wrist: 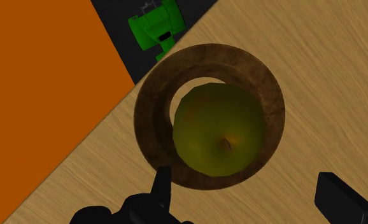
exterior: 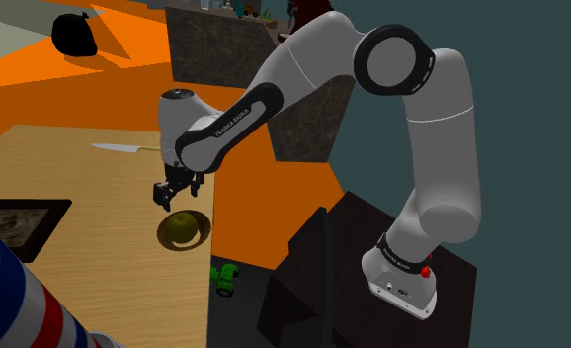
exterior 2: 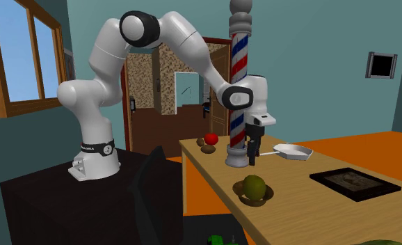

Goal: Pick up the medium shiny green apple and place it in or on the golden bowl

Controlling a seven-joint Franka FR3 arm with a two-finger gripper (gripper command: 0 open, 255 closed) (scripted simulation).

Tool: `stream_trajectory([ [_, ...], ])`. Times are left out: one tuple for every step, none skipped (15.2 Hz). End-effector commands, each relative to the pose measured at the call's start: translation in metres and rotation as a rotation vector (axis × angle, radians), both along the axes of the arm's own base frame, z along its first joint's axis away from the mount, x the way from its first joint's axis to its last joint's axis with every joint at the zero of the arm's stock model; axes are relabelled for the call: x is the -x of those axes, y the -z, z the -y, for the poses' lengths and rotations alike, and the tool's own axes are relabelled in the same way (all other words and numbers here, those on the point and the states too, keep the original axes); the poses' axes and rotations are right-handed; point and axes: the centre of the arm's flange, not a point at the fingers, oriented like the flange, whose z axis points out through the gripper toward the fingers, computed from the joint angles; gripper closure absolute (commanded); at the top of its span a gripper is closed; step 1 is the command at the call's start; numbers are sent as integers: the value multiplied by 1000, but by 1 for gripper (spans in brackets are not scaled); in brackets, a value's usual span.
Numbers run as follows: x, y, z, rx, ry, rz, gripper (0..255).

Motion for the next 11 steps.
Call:
stream_trajectory([
  [0,-21,1,0,0,0,0],
  [0,-34,2,0,0,0,0],
  [0,-44,3,0,0,0,0],
  [0,-44,3,0,0,0,0],
  [0,-44,3,0,0,0,0],
  [0,-44,3,0,0,0,0],
  [0,-44,3,0,0,0,0],
  [0,-44,3,0,0,0,0],
  [0,-44,3,0,0,0,0],
  [0,-44,3,0,0,0,0],
  [0,-44,3,0,0,0,0],
])
